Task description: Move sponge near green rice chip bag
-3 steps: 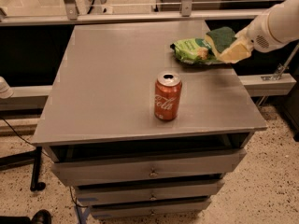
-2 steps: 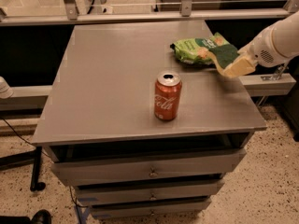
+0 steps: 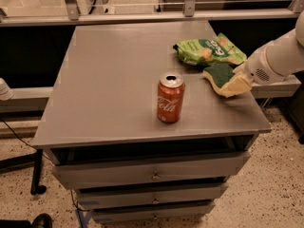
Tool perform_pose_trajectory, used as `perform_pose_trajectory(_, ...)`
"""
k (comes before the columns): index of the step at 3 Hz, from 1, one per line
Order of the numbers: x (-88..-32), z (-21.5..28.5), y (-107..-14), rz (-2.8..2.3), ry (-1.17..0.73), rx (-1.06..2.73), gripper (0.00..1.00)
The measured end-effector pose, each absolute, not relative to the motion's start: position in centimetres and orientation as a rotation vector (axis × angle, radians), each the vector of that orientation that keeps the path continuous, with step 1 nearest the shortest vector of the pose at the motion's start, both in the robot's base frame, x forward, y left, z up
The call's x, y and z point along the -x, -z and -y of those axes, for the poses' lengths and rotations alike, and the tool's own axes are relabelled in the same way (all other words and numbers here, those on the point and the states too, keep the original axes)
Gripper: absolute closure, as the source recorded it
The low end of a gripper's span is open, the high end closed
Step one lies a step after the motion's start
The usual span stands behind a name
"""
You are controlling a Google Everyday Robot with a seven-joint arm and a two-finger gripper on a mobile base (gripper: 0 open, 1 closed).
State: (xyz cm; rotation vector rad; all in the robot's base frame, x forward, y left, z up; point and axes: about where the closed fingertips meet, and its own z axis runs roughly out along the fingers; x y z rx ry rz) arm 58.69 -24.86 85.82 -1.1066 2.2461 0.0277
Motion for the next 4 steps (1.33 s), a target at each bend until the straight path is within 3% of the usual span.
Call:
perform_pose_trajectory(3,-60.9,25.3,-85.6,-2.240,-0.017,1.081,1.00)
perform_pose_trajectory(4,-63.2,24.6,-85.9,-2.227,-0.021,1.087,0.82)
